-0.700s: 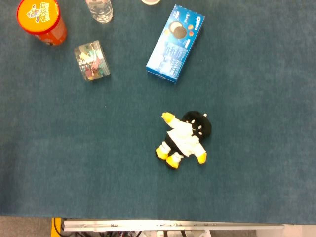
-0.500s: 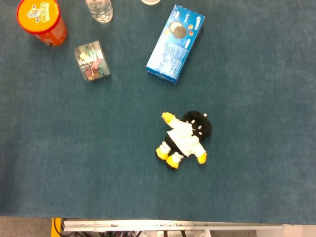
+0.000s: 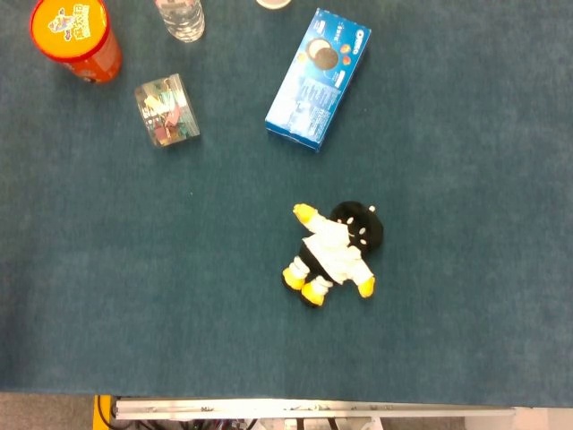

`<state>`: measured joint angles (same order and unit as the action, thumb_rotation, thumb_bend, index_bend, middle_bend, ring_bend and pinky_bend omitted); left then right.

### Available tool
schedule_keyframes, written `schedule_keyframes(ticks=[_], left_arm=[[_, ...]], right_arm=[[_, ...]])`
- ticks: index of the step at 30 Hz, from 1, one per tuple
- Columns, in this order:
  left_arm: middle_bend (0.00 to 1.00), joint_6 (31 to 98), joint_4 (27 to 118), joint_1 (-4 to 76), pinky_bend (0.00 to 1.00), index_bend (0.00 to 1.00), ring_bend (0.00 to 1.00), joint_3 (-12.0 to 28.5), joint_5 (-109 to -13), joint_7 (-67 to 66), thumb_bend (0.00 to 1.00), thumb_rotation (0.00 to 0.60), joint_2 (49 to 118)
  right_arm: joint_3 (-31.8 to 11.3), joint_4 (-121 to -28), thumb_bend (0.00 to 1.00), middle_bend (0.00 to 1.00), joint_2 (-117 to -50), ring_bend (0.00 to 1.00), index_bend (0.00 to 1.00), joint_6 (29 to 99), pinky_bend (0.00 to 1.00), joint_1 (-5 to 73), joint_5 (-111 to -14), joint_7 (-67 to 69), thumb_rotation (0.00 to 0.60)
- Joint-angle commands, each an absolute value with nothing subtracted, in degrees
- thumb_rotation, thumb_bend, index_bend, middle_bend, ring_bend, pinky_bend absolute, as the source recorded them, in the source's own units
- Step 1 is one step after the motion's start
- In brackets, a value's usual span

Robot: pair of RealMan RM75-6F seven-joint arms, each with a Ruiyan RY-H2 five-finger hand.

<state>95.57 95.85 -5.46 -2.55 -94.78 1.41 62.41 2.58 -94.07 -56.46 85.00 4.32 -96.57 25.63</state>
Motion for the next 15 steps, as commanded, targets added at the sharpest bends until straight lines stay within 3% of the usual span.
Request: schedule_keyframes(ticks=[1, 8, 15], left_arm=[[0.13, 95.33, 95.94, -5.28, 0.09, 0.13, 0.13, -2.46, -94.72, 1.24, 0.33, 0.600, 62.50], [0.13, 94.52, 95.70, -4.97, 0.09, 0.13, 0.13, -2.36, -94.14, 0.81, 0.33, 0.600, 62.94], [0.13, 93.64, 94.82, -4.74, 0.09, 0.13, 0.13, -2.05, -92.81, 1.18, 0.33, 0.600, 63.60]], right_arm=[[3.05, -95.79, 0.00, 0.01, -54.94, 0.00, 0.00, 82.61, 0.00, 6.23, -97.66, 27.56, 0.600], [3.48, -99.19, 0.00, 0.01, -53.95, 0.00, 0.00, 75.68, 0.00, 11.26, -99.12, 30.89, 0.600], [2.41, -100.68, 0.00, 0.01, -57.17, 0.00, 0.00, 67.44, 0.00, 17.40, -97.72, 34.82, 0.600]])
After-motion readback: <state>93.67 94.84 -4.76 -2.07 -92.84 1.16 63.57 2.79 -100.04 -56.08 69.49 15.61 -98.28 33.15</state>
